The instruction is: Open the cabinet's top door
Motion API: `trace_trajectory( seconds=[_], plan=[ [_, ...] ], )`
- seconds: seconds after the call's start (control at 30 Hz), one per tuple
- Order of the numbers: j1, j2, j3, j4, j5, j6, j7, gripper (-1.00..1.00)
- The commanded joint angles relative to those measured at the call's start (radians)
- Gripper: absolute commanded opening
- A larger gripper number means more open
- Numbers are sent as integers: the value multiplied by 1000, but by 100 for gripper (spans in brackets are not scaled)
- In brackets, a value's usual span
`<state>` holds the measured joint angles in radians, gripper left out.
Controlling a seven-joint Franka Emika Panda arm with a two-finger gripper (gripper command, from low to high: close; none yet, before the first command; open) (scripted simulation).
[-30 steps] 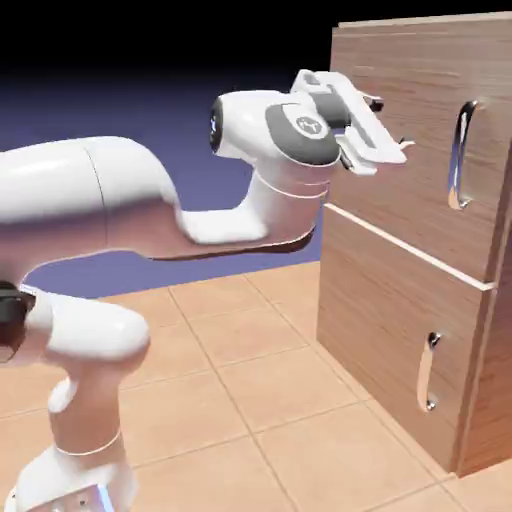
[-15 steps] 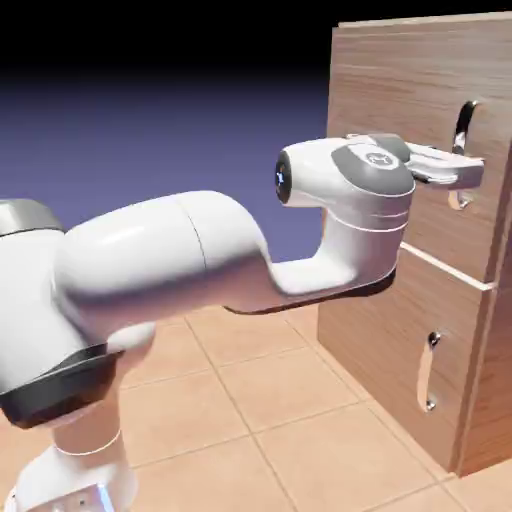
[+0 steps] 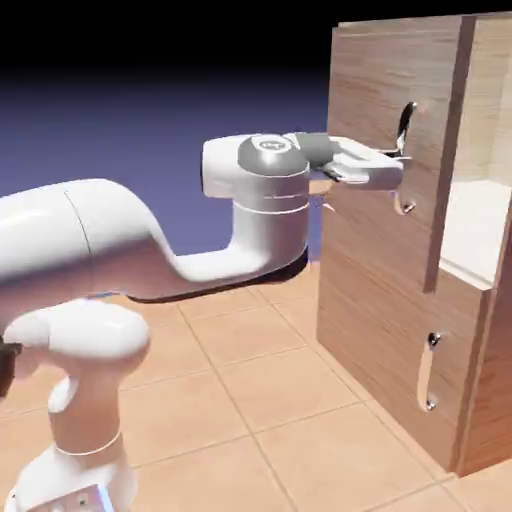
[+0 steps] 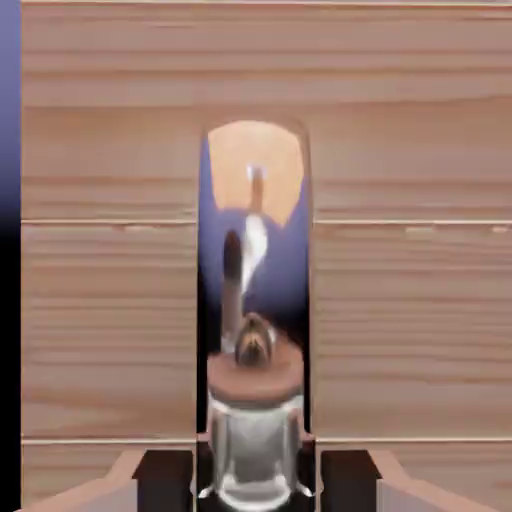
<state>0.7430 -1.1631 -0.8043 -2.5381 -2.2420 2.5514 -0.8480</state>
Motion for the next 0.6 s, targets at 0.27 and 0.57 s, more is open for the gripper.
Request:
trace_trajectory(
  seconds=[0.27,0.57],
  plan=[
    [-201,-122,326,-228,259,-241,-6,-100],
    [-256,-204,652,-328,560,-474,-16,-100]
  ],
)
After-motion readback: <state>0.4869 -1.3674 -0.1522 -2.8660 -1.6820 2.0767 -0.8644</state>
